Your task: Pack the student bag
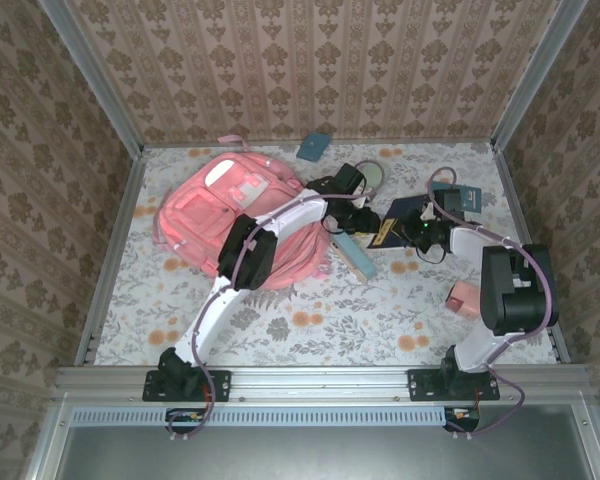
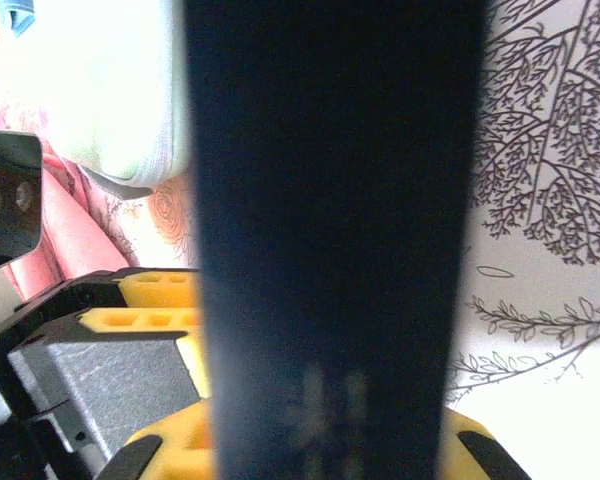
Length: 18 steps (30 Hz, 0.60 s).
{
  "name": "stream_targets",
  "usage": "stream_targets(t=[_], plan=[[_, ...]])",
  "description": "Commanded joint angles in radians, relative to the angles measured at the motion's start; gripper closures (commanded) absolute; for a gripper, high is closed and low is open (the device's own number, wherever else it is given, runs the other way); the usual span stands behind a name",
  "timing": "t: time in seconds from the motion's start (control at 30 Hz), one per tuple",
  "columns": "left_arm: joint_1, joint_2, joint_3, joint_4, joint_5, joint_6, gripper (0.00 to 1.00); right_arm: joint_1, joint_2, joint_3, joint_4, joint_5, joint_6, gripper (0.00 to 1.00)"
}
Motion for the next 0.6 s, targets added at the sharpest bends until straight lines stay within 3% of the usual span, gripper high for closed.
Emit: stream_targets(t=[0.0, 0.23, 0.57], plan=[[0.012, -0.154, -0.008, -0.014, -0.038, 0.03, 0.56, -0.01, -0.092, 0.002, -0.006, -0.017, -0.016, 1.0], [0.049, -0.357, -0.115, -0.065, -0.174, 0.126, 0.47, -0.001, -0.22, -0.005, -0.026, -0.059, -0.007, 1.0], [0.133, -0.645, -0.481, -0.167, -0.492, 0.323, 0.41, 0.09, -0.328, -0.015, -0.018, -0.072, 0.013, 1.0]])
